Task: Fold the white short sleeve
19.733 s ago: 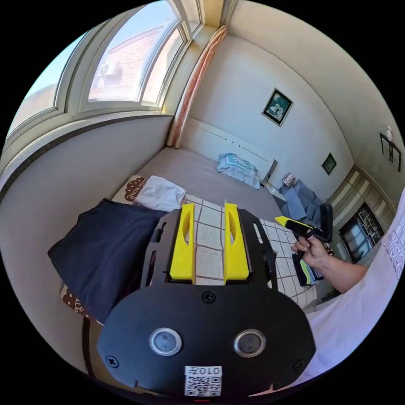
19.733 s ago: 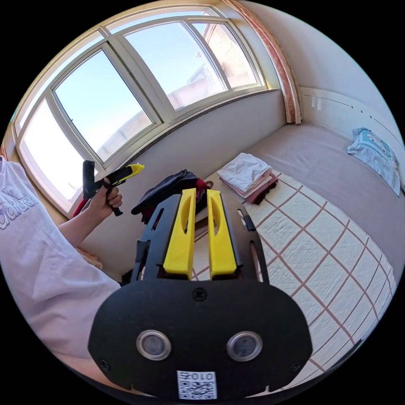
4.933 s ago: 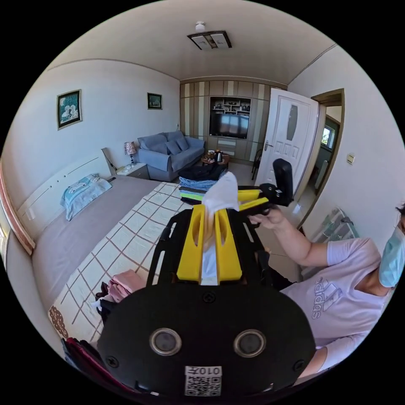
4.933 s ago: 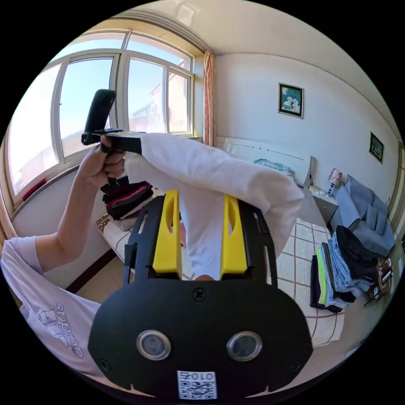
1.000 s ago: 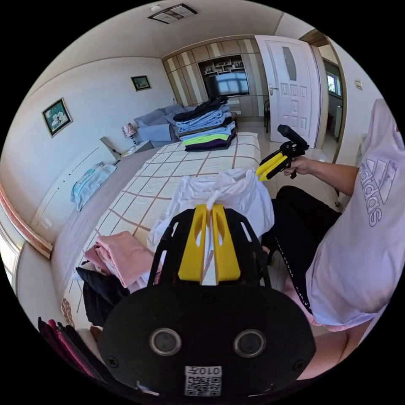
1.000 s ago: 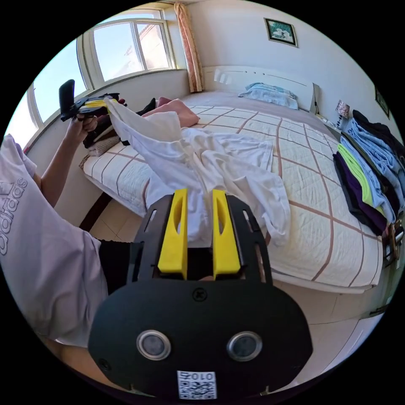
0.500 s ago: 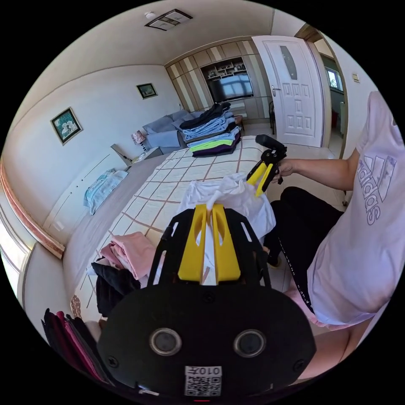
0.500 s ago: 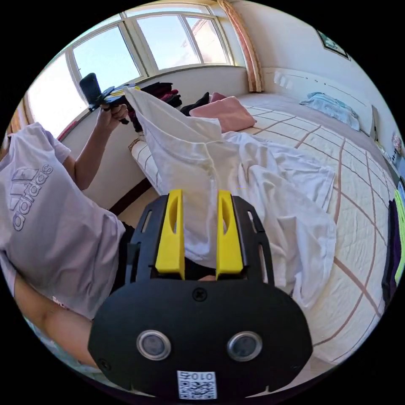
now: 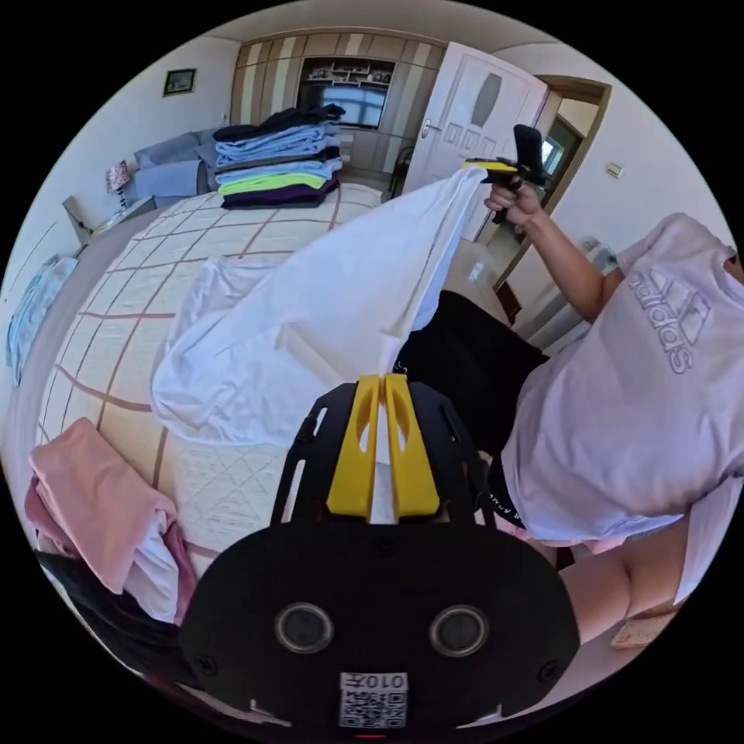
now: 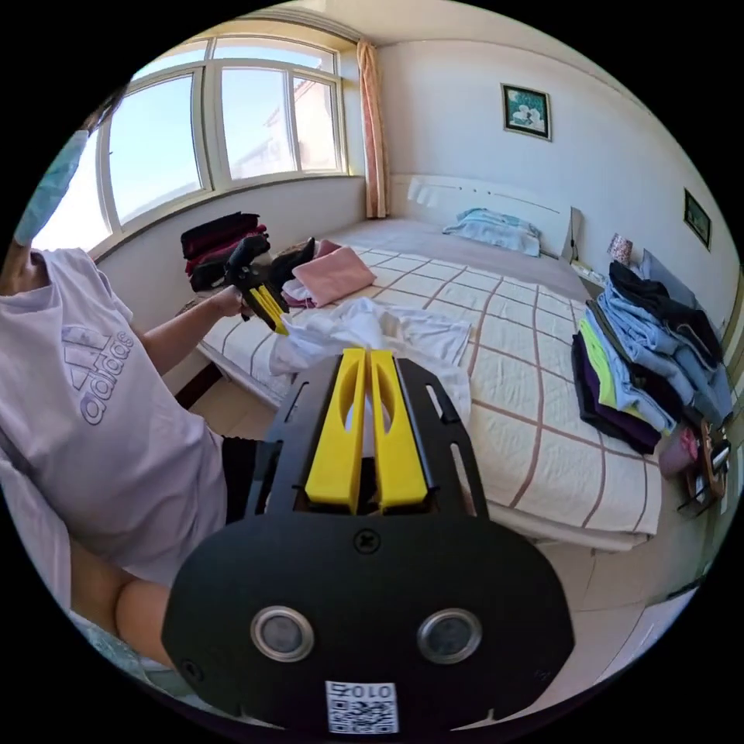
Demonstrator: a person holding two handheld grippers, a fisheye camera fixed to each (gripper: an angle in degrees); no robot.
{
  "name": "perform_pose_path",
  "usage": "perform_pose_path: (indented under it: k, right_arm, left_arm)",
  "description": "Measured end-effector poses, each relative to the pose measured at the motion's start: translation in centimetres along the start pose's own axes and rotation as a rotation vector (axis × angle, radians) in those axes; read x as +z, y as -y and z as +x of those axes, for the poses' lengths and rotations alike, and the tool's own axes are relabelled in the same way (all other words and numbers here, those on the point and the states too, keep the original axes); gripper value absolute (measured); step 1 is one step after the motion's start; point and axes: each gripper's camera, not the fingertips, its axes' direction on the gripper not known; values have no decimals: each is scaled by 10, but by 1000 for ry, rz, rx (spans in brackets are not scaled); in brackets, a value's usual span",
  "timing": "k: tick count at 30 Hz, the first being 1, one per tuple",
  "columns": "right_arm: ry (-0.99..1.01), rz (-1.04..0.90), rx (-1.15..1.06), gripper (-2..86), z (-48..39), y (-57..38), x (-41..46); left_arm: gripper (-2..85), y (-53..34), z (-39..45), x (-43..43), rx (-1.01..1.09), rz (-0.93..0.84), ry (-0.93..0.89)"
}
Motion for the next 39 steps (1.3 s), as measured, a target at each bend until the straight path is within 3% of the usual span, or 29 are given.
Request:
perform_pose_path:
  k: [3,8,16,26,33,39]
  right_arm:
    - [7,-129,127,21,-1,-36,29]
    - [22,-83,251,27,1,-82,35]
    - [55,-36,315,31,6,-110,43]
    - [112,19,311,33,-20,-123,21]
    - [7,-68,316,31,-54,-153,12]
    - [-61,-163,325,32,-80,-181,12]
  left_arm:
    - [16,23,-8,66,18,-148,49]
    - [68,27,20,121,81,-267,132]
    - [113,-16,118,116,89,-71,458]
    - [110,-14,185,215,239,-138,824]
    - [16,4,187,215,233,-123,817]
    - [0,1,169,143,-11,15,764]
